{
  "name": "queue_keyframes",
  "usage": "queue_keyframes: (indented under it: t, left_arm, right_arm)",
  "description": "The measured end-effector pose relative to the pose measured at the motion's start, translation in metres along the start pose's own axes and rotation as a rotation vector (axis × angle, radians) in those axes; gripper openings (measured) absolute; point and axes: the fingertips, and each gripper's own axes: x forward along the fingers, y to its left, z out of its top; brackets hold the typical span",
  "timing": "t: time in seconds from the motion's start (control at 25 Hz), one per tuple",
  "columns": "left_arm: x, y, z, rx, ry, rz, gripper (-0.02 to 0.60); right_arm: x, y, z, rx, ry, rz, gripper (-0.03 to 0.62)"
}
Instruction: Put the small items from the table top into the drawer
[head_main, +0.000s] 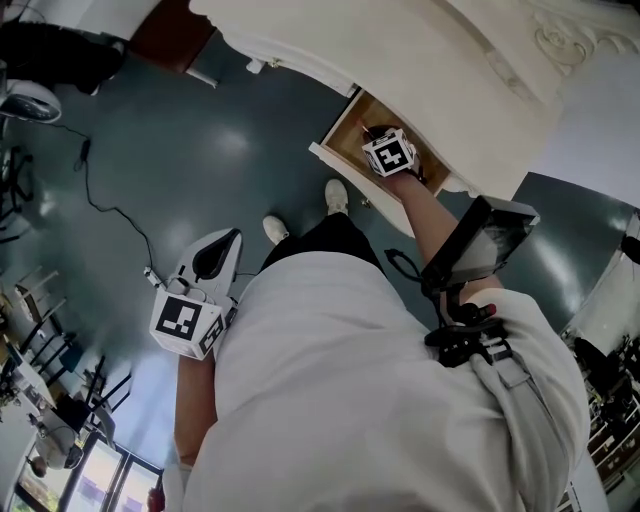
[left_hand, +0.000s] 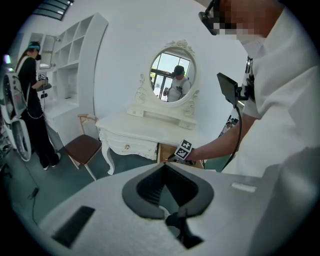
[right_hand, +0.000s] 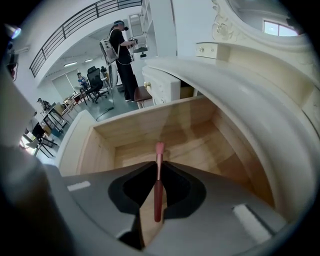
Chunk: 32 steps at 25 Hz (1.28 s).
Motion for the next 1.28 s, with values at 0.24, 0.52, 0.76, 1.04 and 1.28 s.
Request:
queue_keyframes:
  t: [0.24,0.52,0.76,1.04,1.28]
  left_arm:
    - [0.014,0.0,0.007,-0.004,0.015,0.005,0.002]
    - [0.025,-0.001,0.015,-0.012,0.021,0.008,0.002]
    - [0.036,-0.003,0.021,-0.012,0.027,0.008,0.002]
    - [0.042,-0.004,0.025,-0.005,0.029,0.006,0.002]
    - [0.042,-0.007,0.027,0.005,0.019,-0.001,0.002]
  right_arm:
    - [0.015,-0.006,-0.004,-0.022,0.022,0.02,0.044]
    - [0.018,-0.007,-0.007,-0.061,0.039,0.038,0.046]
    - [0.021,-0.008,-0.01,-0.098,0.048,0.033,0.048]
    - [0.023,-0.007,-0.01,-0.127,0.042,0.034,0.057]
    - [0.019,-0.003,-0.01,-0.131,0.035,0.035,0.103]
